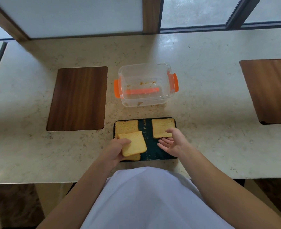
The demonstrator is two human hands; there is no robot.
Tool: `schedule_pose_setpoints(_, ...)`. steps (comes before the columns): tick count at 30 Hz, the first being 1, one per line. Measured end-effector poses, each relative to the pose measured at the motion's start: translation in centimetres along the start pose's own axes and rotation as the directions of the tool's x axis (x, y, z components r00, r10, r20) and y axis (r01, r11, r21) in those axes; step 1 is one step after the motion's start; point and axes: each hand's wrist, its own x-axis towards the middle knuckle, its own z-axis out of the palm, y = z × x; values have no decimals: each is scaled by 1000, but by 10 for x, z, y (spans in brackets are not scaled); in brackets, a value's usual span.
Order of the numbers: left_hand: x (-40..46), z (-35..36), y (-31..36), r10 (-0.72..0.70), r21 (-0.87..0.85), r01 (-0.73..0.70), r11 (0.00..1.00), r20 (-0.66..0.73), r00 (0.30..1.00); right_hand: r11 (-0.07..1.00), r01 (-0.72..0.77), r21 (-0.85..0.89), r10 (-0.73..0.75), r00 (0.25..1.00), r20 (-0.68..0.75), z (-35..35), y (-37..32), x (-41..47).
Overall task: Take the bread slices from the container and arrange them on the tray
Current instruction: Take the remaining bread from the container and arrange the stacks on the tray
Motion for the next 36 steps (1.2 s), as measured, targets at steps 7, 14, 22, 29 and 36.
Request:
schedule_pose_setpoints(7,0,3,4,4,0,-4,1000,9,1000,999,6,-42,-5,1000,9,2,-4,5)
schedule_pose_setpoints(14,-1,20,5,-22,34,21,999,15,1000,994,-9,-112,15,999,48,-10,14,0)
schedule_pose_setpoints(22,1,63,-7,-46,344,7,939,105,993,855,274,-441,-232,961,147,-43,24,-10)
schedule_pose_setpoints(29,17,93,-16,23,561,21,828,-71,997,796,269,-542,-298,954,34,-61,15,-6)
schedule_pose_setpoints(36,29,109,-24,44,524,43,851,-152,987,582,309,-752,-421,906,47,-61,12,-10)
